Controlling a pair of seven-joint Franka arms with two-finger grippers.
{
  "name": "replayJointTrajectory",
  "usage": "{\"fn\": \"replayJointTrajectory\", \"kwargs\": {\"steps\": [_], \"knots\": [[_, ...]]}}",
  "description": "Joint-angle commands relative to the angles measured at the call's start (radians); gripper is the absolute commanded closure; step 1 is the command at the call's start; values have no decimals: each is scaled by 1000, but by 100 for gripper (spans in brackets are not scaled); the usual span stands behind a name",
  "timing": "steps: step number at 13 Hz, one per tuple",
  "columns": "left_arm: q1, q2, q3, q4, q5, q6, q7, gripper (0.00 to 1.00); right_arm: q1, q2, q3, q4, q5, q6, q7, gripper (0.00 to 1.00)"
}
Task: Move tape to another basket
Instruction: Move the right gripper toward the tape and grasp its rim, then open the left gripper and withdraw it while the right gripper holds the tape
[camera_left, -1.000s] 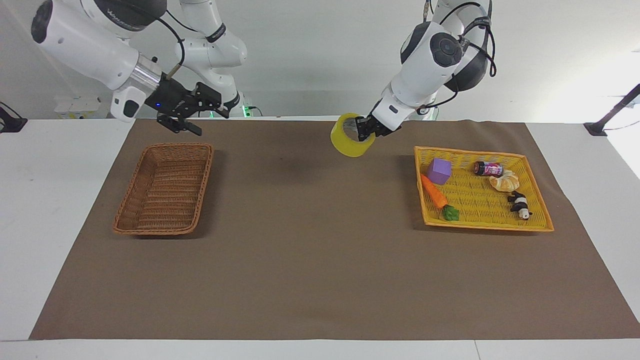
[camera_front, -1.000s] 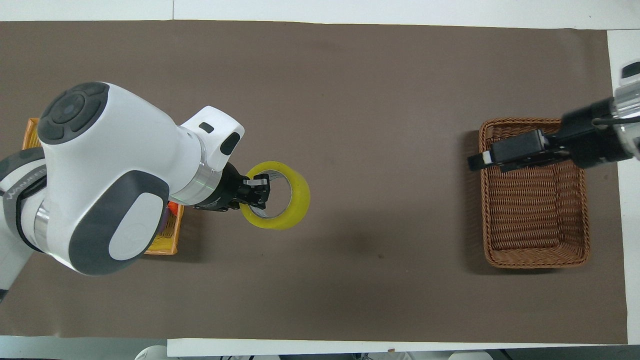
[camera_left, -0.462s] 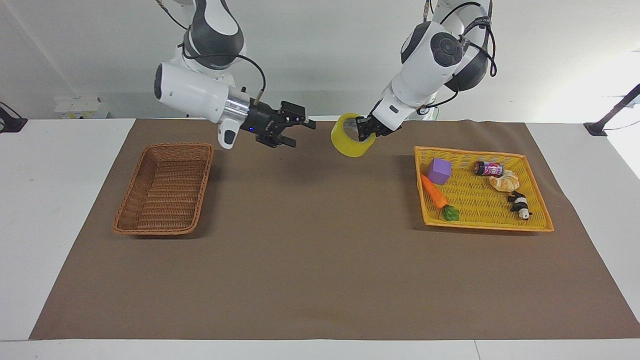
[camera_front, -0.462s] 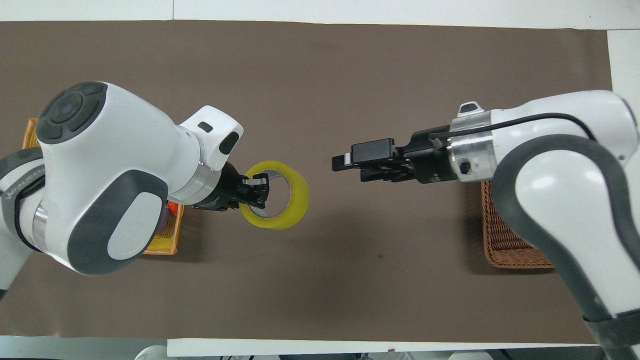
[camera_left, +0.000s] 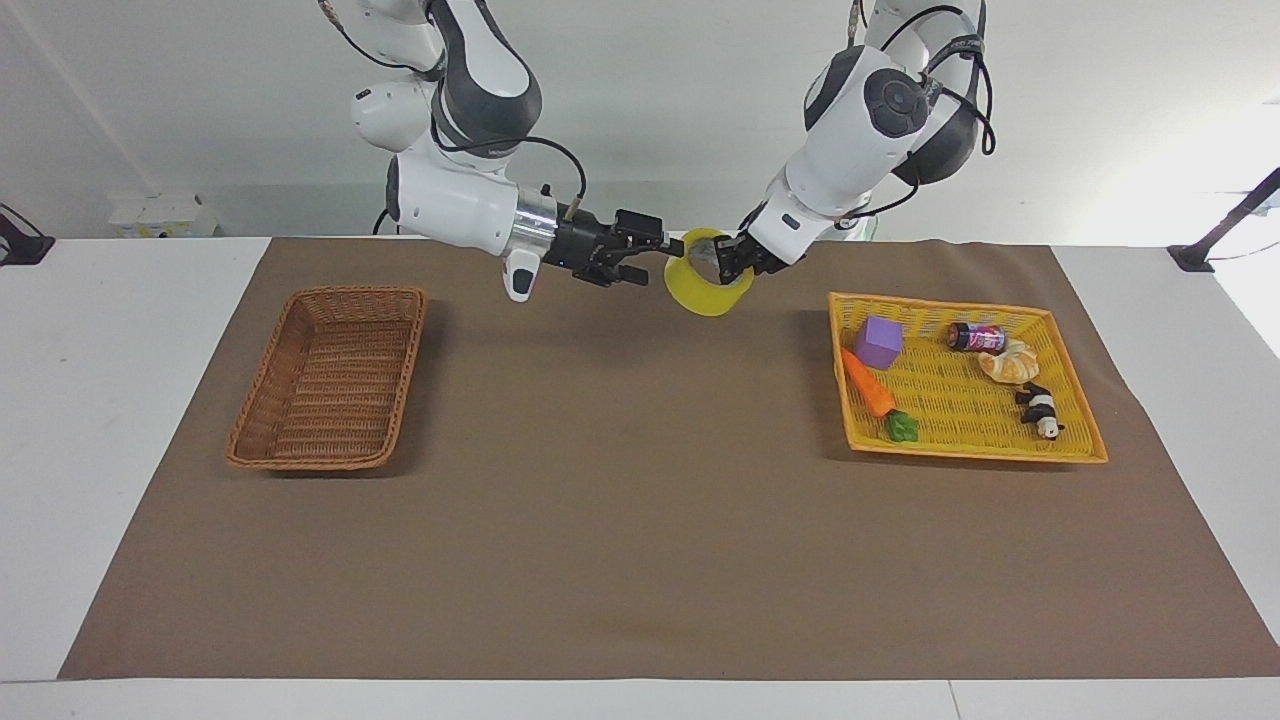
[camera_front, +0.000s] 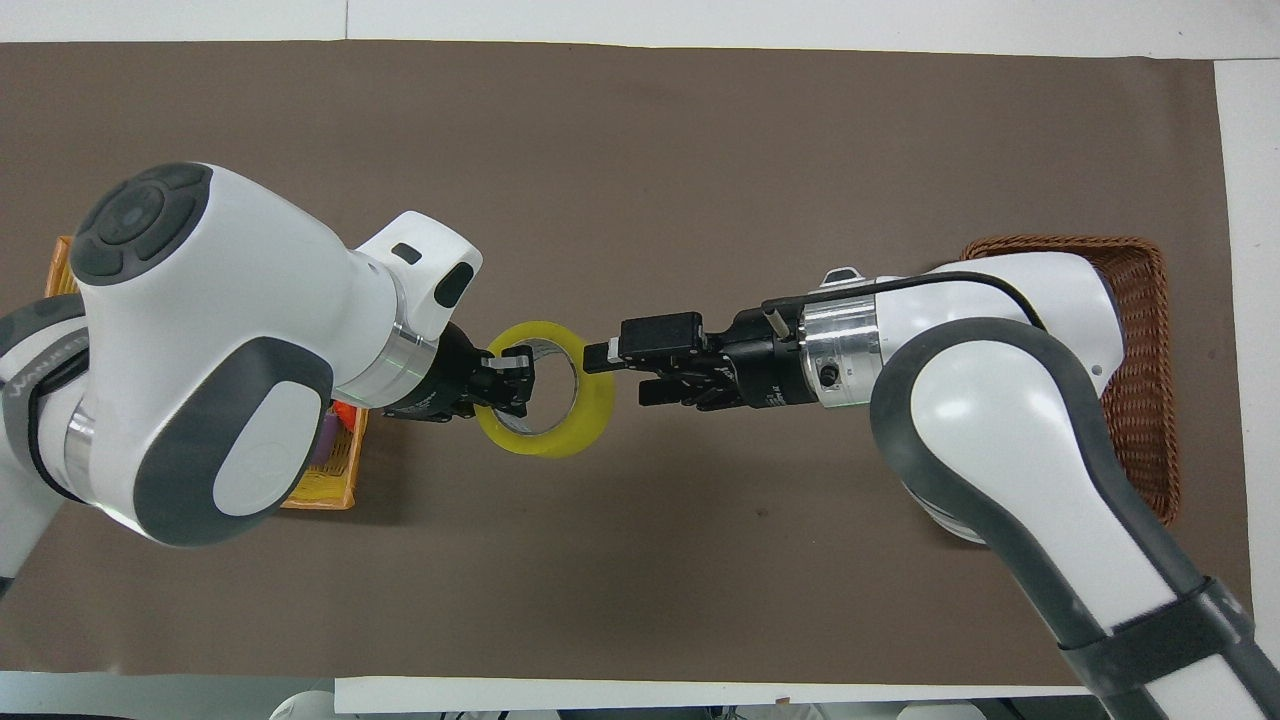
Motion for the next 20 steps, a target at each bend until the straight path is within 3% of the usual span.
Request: {"fn": "replayJointTrajectory", "kwargs": {"steps": [1,4,9,10,12,14,20], "knots": [[-4,-35,6,-27,-14,4,-9,98,58,-7,-4,-27,59,68,-11,0],[-4,-35,6,-29,-13,1,-9,98,57,-7,-5,-27,58,55,-31,1],[-3,-42,6,-33,-13,-22,-5,99,51,-7,-5,-28,59,61,-56,23],[-3,-42,6,-35,-13,-22,-1,99,51,-7,-5,-30,58,61,-57,32],[-1,-42,6,-35,-13,-24,0,99,49,-7,-5,-31,59,56,-56,73],[0,-42,8,-35,-13,-24,0,99,43,-7,-5,-30,58,55,-54,98],[0,-42,8,-35,-13,-22,0,98,34,-7,-5,-27,58,44,-56,100]]}}
